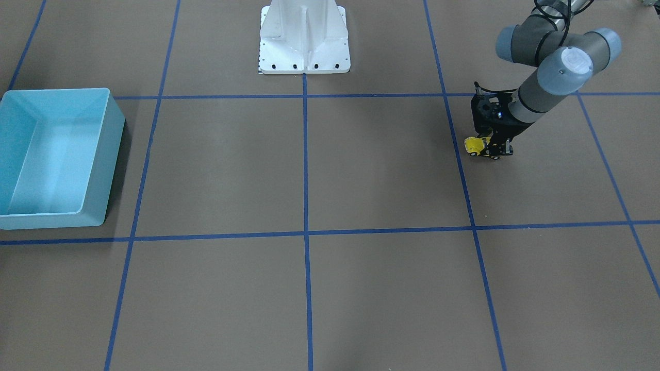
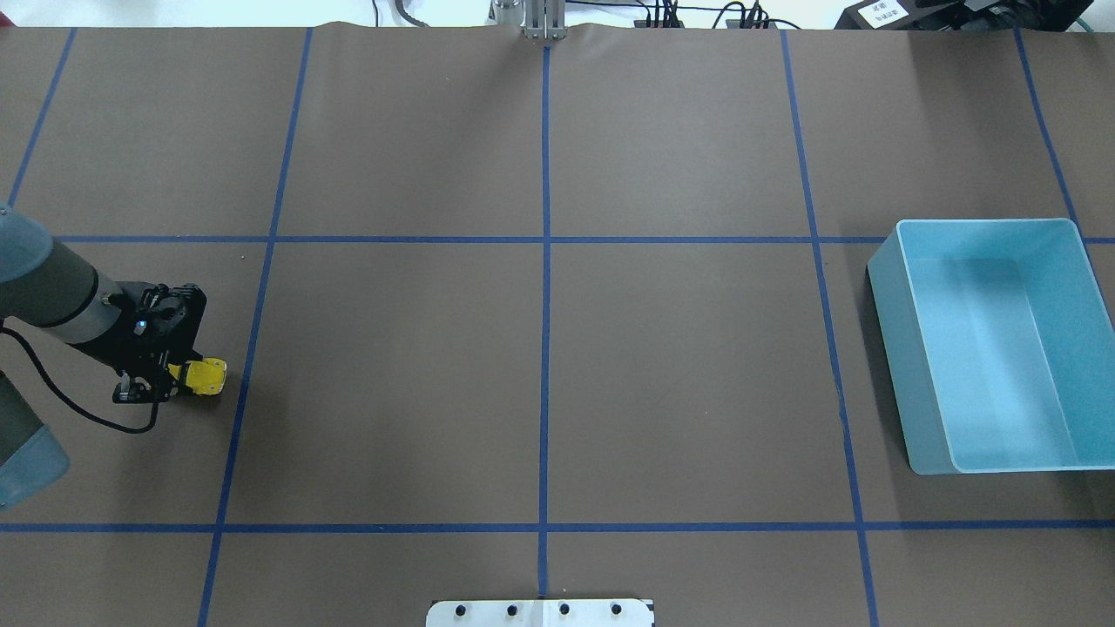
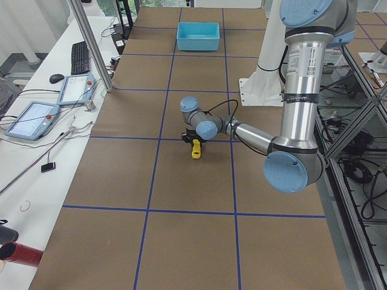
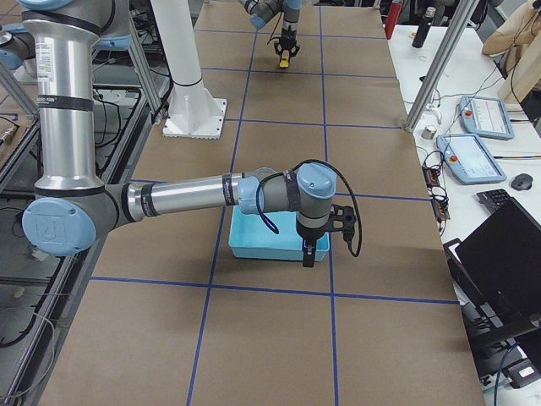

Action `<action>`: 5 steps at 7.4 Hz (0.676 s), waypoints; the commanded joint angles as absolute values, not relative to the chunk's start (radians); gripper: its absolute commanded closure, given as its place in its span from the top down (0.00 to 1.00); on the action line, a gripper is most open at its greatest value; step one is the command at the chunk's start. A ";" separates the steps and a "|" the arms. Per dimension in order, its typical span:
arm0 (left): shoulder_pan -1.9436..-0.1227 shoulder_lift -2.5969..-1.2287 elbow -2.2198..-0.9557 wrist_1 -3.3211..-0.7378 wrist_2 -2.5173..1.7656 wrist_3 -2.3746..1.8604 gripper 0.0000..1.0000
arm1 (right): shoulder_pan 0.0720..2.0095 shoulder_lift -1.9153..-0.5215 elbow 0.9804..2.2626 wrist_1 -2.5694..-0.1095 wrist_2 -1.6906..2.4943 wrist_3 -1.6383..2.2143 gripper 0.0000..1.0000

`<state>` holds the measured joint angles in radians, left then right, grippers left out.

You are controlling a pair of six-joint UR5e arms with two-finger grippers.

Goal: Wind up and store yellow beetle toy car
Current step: 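Drag the pressed car backward with the left gripper, away from the bin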

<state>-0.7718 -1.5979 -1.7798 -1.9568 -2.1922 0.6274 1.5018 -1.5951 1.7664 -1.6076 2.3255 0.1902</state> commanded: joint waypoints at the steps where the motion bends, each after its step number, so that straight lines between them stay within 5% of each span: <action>1: -0.778 -1.563 -1.766 -2.020 -2.201 0.627 0.00 | 1.502 -1.594 1.767 -1.608 2.326 0.190 1.00; 5: -0.801 -1.506 -1.755 -2.106 -2.233 0.627 0.00 | 1.502 -1.592 1.767 -1.608 2.327 0.190 1.00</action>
<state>-0.7889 -1.5230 -1.7618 -2.0740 -2.2164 0.6274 1.5018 -1.5933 1.7668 -1.6076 2.3270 0.1909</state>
